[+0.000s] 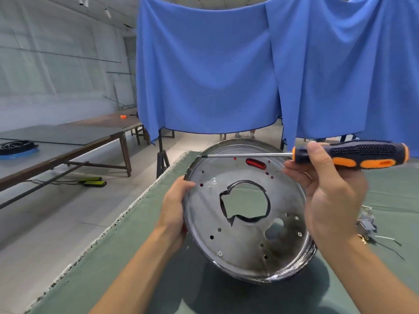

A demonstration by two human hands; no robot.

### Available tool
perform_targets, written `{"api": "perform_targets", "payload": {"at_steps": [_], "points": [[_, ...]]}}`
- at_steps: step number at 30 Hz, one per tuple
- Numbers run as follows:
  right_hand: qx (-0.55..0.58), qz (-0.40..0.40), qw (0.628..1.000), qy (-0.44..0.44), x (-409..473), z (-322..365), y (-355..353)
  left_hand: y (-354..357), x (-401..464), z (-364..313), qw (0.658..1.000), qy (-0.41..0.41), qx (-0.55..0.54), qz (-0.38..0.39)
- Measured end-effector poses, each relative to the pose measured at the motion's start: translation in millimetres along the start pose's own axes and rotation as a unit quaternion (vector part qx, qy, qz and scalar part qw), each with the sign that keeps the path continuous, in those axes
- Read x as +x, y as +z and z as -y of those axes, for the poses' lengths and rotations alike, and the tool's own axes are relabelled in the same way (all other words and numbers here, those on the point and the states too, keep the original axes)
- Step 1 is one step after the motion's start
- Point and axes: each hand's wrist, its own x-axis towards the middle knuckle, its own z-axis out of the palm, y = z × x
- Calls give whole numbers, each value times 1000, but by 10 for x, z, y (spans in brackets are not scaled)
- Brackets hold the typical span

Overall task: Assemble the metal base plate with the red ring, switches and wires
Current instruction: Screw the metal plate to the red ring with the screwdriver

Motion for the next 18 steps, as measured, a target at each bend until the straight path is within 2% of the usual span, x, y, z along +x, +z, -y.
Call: {"api": "perform_targets", "payload": {"at_steps": [10, 18], "points": [[-21, -19, 1000, -13, 8, -14, -34, -58, 39, 119, 998, 64, 25, -8], [-39, -35, 998, -33, 6, -39, -65, -51, 24, 117, 997, 65, 26, -19]]}}
